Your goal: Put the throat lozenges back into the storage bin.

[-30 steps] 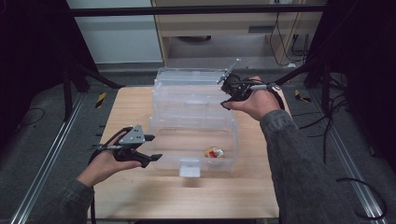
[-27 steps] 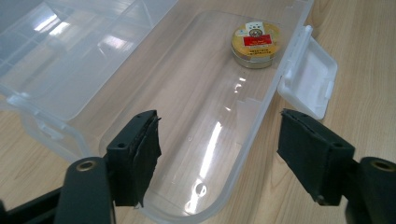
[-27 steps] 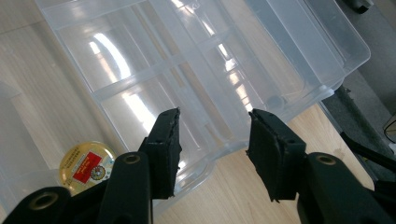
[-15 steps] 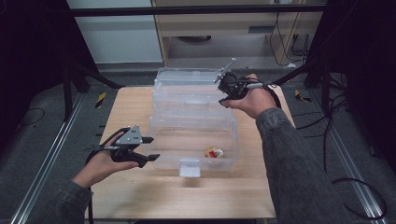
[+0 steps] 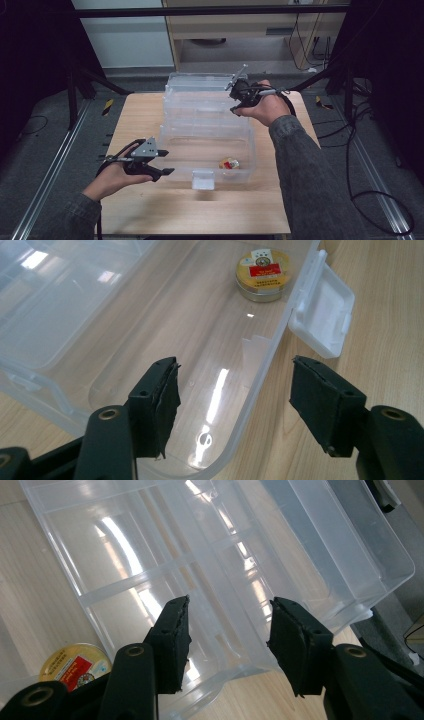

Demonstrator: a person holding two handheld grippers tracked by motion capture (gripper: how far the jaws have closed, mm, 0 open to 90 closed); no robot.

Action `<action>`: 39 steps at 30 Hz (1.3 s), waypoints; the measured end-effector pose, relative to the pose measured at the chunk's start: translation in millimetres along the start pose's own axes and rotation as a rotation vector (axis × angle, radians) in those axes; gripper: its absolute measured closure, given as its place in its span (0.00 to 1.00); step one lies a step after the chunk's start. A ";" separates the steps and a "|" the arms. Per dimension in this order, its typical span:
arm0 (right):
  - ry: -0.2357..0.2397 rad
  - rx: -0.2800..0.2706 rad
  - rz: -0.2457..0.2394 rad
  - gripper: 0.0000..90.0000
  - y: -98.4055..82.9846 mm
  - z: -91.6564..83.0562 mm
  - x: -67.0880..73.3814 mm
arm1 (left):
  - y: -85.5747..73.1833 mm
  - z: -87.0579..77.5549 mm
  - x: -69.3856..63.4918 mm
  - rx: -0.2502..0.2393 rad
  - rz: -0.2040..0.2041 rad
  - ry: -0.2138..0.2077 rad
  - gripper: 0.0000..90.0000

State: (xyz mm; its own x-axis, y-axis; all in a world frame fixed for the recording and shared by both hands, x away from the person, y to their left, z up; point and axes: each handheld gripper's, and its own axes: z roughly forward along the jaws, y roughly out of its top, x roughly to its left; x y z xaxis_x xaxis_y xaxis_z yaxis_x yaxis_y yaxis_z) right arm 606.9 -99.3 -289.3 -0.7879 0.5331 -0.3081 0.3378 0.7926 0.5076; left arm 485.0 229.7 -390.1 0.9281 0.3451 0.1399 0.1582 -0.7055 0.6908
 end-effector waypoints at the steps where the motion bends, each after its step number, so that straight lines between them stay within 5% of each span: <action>1: 0.006 0.004 0.000 0.56 0.3 0.9 -0.5 | 0.7 0.8 -0.4 0.010 0.006 -0.004 0.39; 16: -0.011 0.009 -0.013 0.48 -0.3 7.8 -4.6 | 3.2 19.3 -2.4 0.110 0.045 -0.056 0.44; 39: 0.013 0.033 -0.051 0.59 2.6 23.0 -3.4 | 1.6 27.1 -3.0 0.138 0.053 -0.073 0.56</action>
State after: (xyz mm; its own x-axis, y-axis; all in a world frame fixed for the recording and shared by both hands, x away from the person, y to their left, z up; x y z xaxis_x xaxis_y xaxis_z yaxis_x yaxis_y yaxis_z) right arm 622.3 -92.3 -305.4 -0.8111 0.4881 -0.3222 0.3136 0.8280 0.4648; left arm 491.6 210.8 -408.7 0.9577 0.2623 0.1183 0.1480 -0.8016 0.5792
